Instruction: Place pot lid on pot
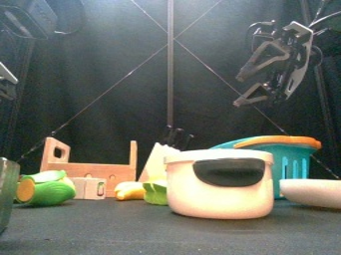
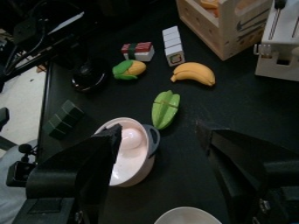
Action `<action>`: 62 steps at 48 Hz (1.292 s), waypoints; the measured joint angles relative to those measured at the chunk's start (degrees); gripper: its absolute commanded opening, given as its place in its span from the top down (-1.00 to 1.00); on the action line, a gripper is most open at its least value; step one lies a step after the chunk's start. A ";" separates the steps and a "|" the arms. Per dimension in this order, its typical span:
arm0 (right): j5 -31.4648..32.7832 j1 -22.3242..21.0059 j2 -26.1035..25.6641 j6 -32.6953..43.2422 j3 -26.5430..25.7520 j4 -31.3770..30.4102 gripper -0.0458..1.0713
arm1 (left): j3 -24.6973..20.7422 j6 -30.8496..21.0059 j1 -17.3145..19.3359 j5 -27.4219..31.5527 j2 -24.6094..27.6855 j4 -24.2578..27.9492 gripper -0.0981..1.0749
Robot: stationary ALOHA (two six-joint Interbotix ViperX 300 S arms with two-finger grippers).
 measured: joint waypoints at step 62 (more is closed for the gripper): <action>10.20 -0.88 -7.29 0.09 4.39 4.48 -0.84 | -31.99 8.96 17.23 11.43 12.30 7.65 -0.17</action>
